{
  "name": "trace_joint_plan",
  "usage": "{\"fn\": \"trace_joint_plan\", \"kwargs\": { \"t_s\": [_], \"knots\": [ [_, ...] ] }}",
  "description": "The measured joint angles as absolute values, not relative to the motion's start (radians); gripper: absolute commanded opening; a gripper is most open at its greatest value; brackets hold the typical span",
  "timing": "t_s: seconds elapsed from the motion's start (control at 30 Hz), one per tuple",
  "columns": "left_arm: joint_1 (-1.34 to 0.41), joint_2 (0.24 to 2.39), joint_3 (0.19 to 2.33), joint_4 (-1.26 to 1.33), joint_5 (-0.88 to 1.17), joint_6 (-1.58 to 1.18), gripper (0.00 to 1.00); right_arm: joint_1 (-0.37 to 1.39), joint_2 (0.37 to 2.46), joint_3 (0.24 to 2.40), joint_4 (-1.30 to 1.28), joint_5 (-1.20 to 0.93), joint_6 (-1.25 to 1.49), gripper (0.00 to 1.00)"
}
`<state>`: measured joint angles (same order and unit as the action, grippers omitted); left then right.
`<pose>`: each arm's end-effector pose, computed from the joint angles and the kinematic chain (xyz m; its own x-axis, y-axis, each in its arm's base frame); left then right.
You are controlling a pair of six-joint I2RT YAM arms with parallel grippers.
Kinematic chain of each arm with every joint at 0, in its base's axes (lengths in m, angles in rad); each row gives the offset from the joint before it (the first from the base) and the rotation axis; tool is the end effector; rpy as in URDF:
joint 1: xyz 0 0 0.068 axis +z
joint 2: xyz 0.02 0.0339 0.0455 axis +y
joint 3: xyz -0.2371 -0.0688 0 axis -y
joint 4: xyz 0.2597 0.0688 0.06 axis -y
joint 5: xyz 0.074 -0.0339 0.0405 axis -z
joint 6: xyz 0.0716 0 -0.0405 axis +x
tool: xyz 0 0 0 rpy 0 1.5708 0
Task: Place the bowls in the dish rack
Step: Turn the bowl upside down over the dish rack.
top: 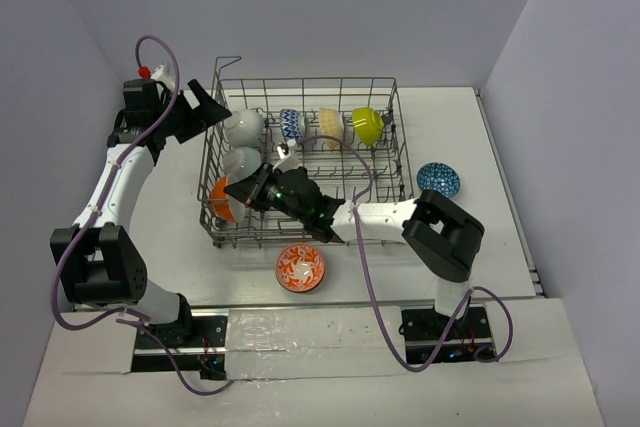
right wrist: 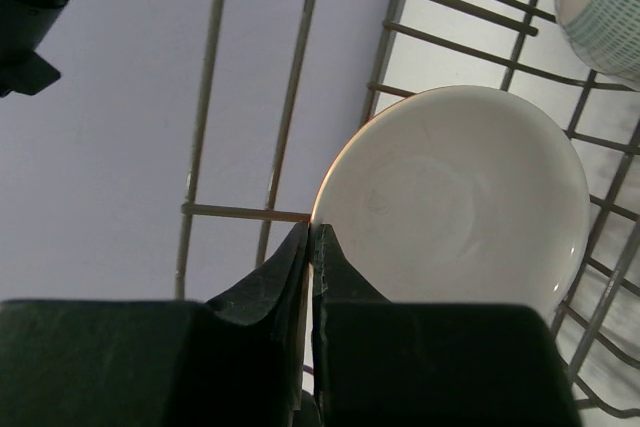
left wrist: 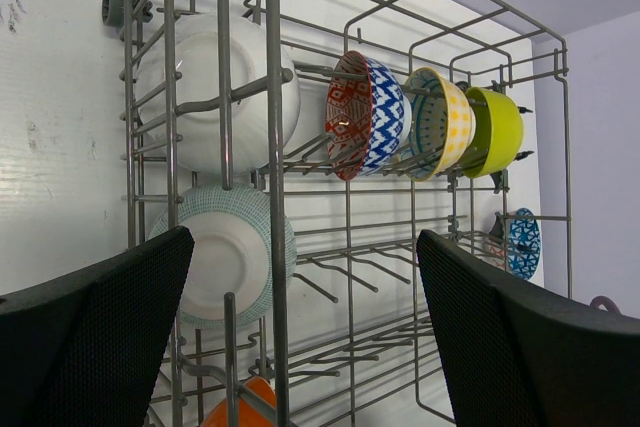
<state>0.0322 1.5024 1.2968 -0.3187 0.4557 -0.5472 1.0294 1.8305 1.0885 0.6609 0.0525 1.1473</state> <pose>0.3908 -0.0189 0.2865 -0.6104 -0.4871 -0.6246 0.0402 0.7685 -0.6386 0.2392 0.3905 0.1996 -0.7728 0.4815 -0.4135 -0.3026 0.2932 0.9069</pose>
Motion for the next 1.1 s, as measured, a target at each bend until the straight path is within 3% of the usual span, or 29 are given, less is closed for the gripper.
{"fn": "trace_joint_plan", "kwargs": {
  "t_s": [0.57,1.1],
  "knots": [
    [0.032,1.502,1.297,-0.319,0.456,-0.547,0.99,1.016,1.824,1.096,0.568,0.036,1.171,0.0],
    [0.029,1.502,1.297,-0.319,0.456,-0.547,0.99,0.996,1.798,1.073,0.508,0.041,1.182,0.14]
  ]
}}
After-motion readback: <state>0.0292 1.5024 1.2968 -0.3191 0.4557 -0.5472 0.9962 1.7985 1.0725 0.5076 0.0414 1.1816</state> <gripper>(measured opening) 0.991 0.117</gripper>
